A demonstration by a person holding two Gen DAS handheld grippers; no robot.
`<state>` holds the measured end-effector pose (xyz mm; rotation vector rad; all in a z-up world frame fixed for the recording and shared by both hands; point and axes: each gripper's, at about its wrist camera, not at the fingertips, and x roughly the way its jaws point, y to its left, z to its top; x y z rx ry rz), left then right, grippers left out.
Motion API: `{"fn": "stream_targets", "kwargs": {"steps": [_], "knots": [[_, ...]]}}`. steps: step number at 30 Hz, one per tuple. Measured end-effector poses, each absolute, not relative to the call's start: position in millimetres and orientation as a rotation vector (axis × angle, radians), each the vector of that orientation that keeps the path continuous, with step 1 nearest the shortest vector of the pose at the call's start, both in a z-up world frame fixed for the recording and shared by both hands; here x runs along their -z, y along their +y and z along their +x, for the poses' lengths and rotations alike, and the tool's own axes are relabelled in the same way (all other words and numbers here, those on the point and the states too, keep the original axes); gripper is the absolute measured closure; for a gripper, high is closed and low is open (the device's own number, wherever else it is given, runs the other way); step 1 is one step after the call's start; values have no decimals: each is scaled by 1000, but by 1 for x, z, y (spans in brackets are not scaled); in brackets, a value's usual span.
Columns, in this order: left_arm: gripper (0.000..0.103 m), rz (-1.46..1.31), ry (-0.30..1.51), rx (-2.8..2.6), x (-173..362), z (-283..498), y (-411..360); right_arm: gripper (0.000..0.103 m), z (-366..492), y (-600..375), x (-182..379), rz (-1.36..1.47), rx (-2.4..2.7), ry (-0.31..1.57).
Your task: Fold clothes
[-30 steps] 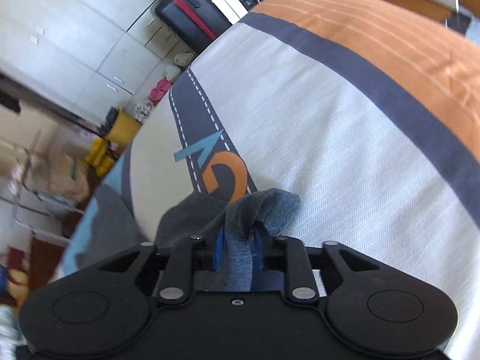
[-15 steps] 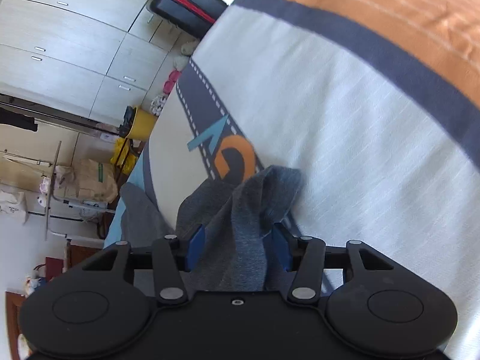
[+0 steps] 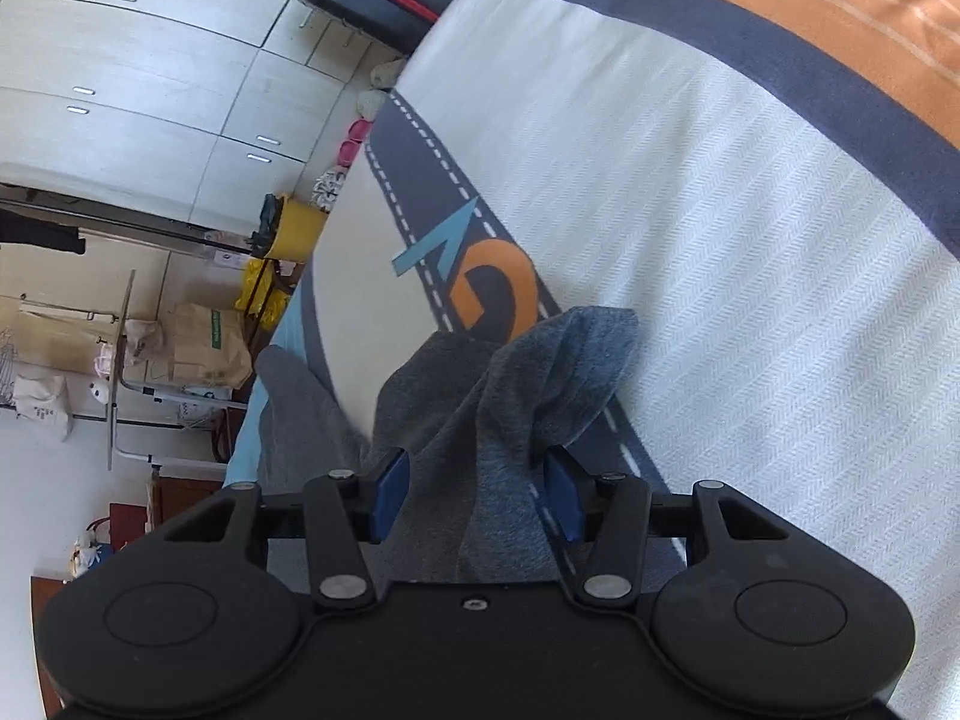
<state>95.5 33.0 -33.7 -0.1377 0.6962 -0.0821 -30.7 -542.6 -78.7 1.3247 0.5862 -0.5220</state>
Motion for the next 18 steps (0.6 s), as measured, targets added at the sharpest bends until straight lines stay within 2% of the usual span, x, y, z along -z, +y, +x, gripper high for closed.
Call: {"fn": "stream_targets", "kwargs": {"steps": [3, 4, 5, 6, 7, 9, 10, 11, 12, 16, 17, 18], "knots": [[84, -114, 698, 223, 34, 95, 17, 47, -30, -546, 84, 1349, 530, 582], [70, -99, 697, 267, 36, 95, 7, 47, -27, -548, 85, 1357, 530, 577], [61, -83, 697, 312, 39, 94, -2, 46, -23, -551, 86, 1365, 527, 574], [47, -61, 704, 357, 44, 94, -10, 43, -16, -555, 86, 1370, 517, 572], [39, -37, 718, 389, 50, 94, -18, 41, -8, -560, 86, 1364, 509, 573], [38, 13, 745, 442, 63, 94, -32, 41, 11, -567, 84, 1311, 504, 593], [38, 39, 756, 423, 66, 93, -36, 49, 18, -565, 78, 1243, 510, 596], [38, 66, 767, 404, 70, 92, -41, 86, 22, -559, 69, 1135, 515, 593], [38, 83, 773, 388, 72, 92, -43, 97, 25, -551, 57, 1014, 520, 589], [38, 38, 744, 341, 70, 96, -38, 99, 9, -495, -11, 431, 595, 467], [38, 52, 733, 315, 71, 97, -38, 94, 4, -485, -19, 335, 654, 459], [38, 66, 723, 292, 72, 98, -38, 85, 4, -482, -18, 283, 721, 467]]}}
